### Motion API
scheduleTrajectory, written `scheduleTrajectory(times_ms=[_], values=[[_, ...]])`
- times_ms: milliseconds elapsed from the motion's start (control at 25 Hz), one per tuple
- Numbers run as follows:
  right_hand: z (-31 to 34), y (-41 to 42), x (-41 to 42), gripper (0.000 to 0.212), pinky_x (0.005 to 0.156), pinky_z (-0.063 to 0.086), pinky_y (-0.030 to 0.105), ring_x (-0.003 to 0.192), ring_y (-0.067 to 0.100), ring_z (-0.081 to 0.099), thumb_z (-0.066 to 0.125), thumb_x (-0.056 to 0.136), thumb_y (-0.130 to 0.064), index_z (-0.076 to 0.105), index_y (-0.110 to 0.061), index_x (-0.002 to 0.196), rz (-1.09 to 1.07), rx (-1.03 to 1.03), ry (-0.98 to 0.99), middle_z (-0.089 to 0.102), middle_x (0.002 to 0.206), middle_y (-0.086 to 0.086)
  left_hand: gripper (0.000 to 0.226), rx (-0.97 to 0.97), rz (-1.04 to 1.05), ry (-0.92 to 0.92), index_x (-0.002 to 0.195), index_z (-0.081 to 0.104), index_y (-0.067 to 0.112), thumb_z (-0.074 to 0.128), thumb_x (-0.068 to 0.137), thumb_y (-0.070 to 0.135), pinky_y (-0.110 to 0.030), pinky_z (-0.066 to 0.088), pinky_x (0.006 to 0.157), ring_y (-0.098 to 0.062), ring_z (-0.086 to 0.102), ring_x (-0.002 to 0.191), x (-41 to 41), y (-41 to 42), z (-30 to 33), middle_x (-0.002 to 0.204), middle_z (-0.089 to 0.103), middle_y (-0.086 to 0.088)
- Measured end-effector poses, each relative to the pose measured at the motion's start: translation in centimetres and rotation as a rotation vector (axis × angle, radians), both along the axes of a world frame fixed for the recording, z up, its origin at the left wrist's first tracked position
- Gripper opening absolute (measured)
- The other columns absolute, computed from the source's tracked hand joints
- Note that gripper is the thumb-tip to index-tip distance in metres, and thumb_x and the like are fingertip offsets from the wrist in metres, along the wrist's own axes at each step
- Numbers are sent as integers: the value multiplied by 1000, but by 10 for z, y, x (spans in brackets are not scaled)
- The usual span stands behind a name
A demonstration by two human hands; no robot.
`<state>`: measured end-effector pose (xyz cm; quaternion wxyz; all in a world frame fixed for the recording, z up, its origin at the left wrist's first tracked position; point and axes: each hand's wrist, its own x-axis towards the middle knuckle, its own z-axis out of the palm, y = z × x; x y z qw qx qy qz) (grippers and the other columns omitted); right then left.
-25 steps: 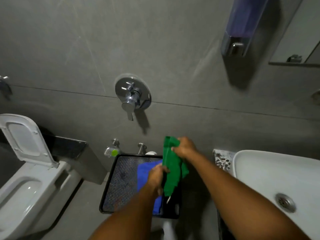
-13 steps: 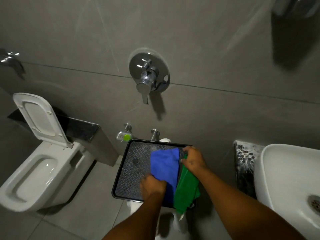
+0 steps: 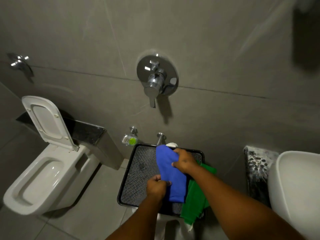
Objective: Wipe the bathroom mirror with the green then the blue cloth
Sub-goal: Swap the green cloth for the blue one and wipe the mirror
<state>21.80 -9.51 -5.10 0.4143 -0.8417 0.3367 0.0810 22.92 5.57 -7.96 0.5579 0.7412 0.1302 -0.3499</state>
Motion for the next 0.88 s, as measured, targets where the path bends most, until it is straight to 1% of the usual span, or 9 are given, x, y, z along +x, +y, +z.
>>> scheduleTrajectory(times_ms=[80, 160, 280, 400, 520, 640, 760, 800, 880], values=[[63, -24, 6, 51, 82, 44, 22, 110, 26, 64, 76, 77, -16, 60, -16, 126, -13, -60, -145, 68, 121, 9, 21, -162, 2, -46, 82, 68, 3, 72, 71, -14, -45, 59, 80, -31, 68, 81, 13, -23, 47, 87, 74, -18], [143, -51, 9, 45, 81, 46, 24, 105, 26, 65, 75, 77, -16, 63, -15, 120, -25, -165, -292, 70, 115, 9, 23, -344, -28, -113, 89, 69, -2, 71, 70, -15, -46, 58, 79, -32, 68, 81, 30, -59, 109, 93, 74, -22], [293, -86, 0, 47, 80, 42, 20, 101, 22, 65, 75, 77, -18, 62, -17, 122, -61, -366, -578, 70, 113, 6, 28, -618, -93, -260, 92, 68, 0, 73, 67, -11, -39, 56, 70, -31, 68, 77, 45, -115, 242, 94, 73, -22], [446, -108, -33, 49, 79, 43, 19, 95, 15, 63, 74, 78, -20, 57, -22, 124, -147, -526, -899, 68, 110, 1, 34, -916, -190, -410, 90, 69, 4, 76, 58, -3, -46, 55, 80, -32, 69, 80, 35, -157, 382, 93, 74, -19], [558, -124, -80, 44, 79, 45, 23, 93, 10, 59, 70, 84, -23, 53, -23, 125, -269, -648, -1155, 62, 108, -9, 39, -1086, -324, -534, 94, 68, 5, 80, 58, 0, -48, 58, 82, -32, 73, 84, 8, -193, 500, 96, 77, -17], [620, -147, -128, 36, 80, 48, 28, 93, 14, 58, 65, 89, -23, 52, -24, 123, -424, -769, -1274, 62, 110, -7, 34, -1101, -438, -622, 98, 68, 5, 80, 67, -2, -45, 60, 76, -31, 74, 85, -29, -231, 576, 97, 77, -17], [648, -177, -171, 29, 75, 45, 24, 89, 14, 57, 66, 89, -21, 53, -21, 115, -554, -869, -1361, 60, 103, -8, 27, -1084, -530, -772, 95, 66, 12, 78, 74, 1, -32, 58, 60, -24, 74, 77, -70, -270, 618, 91, 76, -13], [652, -187, -182, 26, 73, 44, 21, 90, 13, 58, 66, 89, -19, 55, -20, 113, -570, -905, -1382, 60, 102, -8, 27, -1057, -539, -854, 95, 63, 17, 77, 76, 5, -29, 57, 60, -21, 73, 77, -82, -281, 628, 92, 76, -11], [655, -208, -199, 23, 74, 41, 16, 92, 13, 57, 66, 89, -18, 58, -19, 111, -603, -1008, -1415, 61, 105, -4, 28, -989, -585, -1049, 98, 57, 25, 76, 80, 15, -27, 58, 66, -16, 72, 82, -97, -300, 641, 97, 73, -4]])
